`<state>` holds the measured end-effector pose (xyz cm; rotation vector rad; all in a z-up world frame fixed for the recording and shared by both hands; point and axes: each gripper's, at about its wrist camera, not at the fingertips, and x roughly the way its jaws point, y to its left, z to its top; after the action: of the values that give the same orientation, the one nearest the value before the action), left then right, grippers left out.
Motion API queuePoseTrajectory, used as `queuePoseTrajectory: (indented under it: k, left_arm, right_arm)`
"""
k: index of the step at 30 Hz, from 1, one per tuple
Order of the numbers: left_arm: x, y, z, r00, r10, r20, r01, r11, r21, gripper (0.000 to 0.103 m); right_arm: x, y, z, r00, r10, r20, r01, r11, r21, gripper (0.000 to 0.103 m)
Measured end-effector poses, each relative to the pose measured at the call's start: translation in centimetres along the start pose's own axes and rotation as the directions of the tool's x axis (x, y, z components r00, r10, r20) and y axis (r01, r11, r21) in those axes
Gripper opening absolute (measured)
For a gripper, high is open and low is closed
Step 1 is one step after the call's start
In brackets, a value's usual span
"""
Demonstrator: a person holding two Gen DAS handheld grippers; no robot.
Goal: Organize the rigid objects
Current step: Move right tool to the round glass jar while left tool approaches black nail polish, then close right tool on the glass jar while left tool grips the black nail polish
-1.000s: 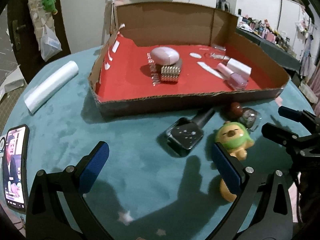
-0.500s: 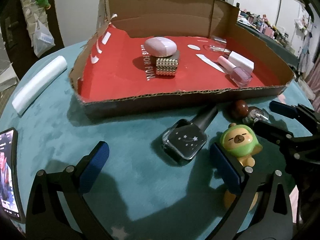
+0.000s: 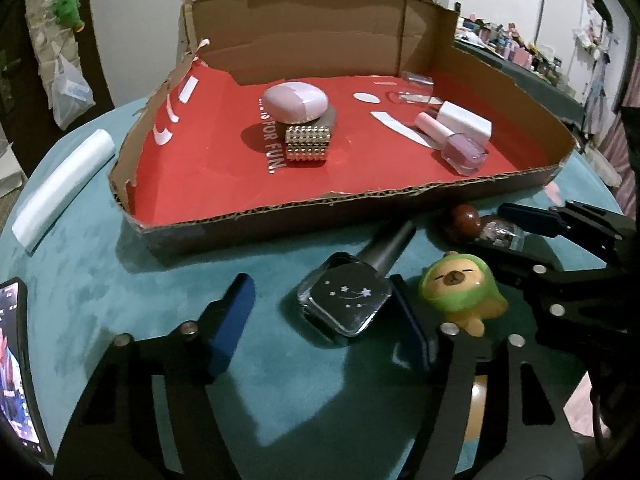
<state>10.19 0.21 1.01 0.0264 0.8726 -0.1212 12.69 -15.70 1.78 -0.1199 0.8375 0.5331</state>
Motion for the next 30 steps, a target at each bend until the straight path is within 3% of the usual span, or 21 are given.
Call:
queuePoseTrajectory:
  k: [13, 30]
  left_arm:
    - [0.0, -1.0, -0.1, 1.0, -0.015, 0.011, 0.015, 1.0, 0.023, 0.042]
    - [-1.5, -1.2, -0.7, 0.999, -0.014, 0.031, 0.013, 0.999, 0.036, 0.042]
  right_arm:
    - [0.4, 1.1, -0.1, 1.0, -0.024, -0.009, 0.023, 0.998, -0.052, 0.038]
    - [-1.3, 0.7, -0.8, 1.0, 0.015, -0.009, -0.015, 1.0, -0.01, 0.037]
